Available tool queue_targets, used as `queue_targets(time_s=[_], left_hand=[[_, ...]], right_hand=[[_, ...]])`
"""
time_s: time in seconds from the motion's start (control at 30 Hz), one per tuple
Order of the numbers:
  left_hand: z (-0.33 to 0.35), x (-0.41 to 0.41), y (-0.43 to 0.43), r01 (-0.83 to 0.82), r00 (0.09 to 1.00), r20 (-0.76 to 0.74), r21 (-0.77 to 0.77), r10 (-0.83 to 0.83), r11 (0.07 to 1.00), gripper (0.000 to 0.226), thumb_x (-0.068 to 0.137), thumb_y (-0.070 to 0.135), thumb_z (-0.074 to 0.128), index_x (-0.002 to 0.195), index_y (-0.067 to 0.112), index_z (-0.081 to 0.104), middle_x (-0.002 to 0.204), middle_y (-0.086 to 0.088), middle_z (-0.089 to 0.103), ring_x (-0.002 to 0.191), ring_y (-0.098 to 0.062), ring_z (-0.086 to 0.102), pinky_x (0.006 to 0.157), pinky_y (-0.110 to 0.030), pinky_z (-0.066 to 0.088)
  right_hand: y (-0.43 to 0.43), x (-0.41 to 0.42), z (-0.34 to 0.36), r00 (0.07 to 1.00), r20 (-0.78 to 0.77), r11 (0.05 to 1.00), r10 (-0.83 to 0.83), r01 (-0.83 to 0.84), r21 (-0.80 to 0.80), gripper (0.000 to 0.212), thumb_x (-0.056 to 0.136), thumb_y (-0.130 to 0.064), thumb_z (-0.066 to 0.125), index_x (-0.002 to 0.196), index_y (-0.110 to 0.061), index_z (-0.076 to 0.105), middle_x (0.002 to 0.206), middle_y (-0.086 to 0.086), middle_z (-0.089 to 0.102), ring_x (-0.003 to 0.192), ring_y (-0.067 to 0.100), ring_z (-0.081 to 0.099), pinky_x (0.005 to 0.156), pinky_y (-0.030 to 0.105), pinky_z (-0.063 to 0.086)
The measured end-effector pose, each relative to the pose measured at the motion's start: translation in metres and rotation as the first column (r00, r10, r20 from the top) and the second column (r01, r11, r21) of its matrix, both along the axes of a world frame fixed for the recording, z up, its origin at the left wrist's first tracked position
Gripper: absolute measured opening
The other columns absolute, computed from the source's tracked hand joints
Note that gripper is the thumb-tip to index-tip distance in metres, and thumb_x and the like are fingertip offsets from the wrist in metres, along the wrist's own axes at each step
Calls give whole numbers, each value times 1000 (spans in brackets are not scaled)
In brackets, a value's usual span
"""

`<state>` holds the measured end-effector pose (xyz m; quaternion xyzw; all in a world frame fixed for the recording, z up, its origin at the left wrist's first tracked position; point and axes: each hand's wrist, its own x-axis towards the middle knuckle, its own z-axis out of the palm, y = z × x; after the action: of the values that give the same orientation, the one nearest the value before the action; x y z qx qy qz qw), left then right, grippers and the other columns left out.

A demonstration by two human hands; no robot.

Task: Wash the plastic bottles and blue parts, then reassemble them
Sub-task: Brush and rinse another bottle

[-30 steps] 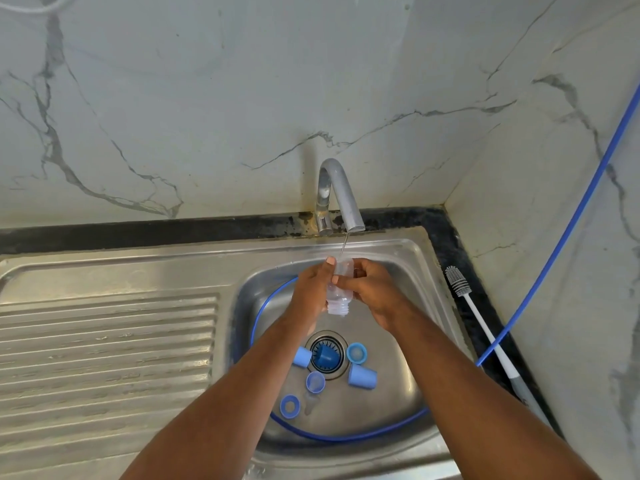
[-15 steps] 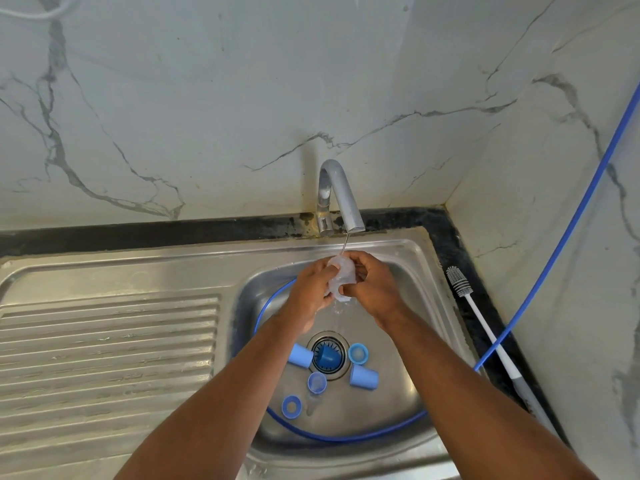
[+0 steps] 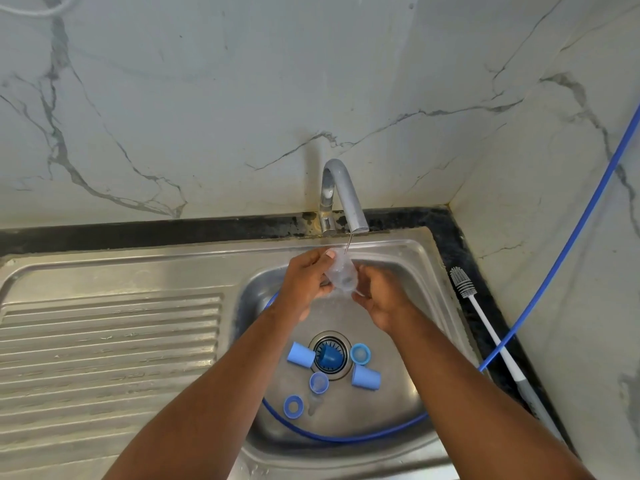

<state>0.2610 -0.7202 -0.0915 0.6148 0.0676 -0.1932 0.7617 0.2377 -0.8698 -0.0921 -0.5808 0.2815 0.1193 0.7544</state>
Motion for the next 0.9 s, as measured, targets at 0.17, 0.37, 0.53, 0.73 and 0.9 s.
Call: queue_targets(time_s=[0.17, 0.37, 0.53, 0.73, 0.9], left_hand=[[-7, -5, 7, -4, 999, 44, 9, 3, 1000, 26, 98, 25, 65, 122, 18, 71, 116, -5, 74, 109, -21, 70, 80, -33, 61], [-3, 3, 17, 96, 995, -33, 328, -90, 940, 40, 86, 60, 69, 108, 26, 66, 108, -5, 70, 100, -24, 69, 89, -47, 59], [-11, 4, 13, 148, 973, 108, 382, -203, 912, 58, 89, 38, 75, 141, 29, 50, 127, -1, 63, 111, -18, 64, 92, -41, 58], [-24, -15, 19, 191, 968, 113, 258, -225, 947, 47, 94, 26, 71, 137, 30, 53, 125, 3, 65, 113, -14, 65, 91, -37, 59], [-37, -21, 25, 189, 955, 132, 414, -264, 890, 49, 85, 9, 78, 129, 19, 61, 120, 3, 71, 111, -12, 69, 91, -28, 58]], right_hand=[[6, 3, 4, 978, -191, 945, -78, 133, 297, 26, 102, -21, 57, 116, 0, 65, 107, 23, 70, 105, 34, 68, 84, 41, 61], [9, 9, 3, 995, -89, 989, 43, -30, 144, 19, 94, -9, 65, 112, -3, 68, 109, 19, 72, 100, 31, 69, 90, 43, 59], [9, 9, 7, 996, 90, 995, 19, -27, 96, 32, 91, -3, 69, 123, -7, 65, 114, 12, 74, 104, 26, 72, 81, 33, 60], [4, -7, 0, 972, 51, 973, 230, -230, -12, 28, 94, -22, 69, 121, -13, 68, 112, 8, 75, 105, 26, 72, 86, 39, 59], [3, -7, -9, 919, 15, 845, 394, -357, -398, 46, 78, -11, 85, 119, -20, 65, 108, -1, 74, 102, 16, 70, 90, 37, 59]])
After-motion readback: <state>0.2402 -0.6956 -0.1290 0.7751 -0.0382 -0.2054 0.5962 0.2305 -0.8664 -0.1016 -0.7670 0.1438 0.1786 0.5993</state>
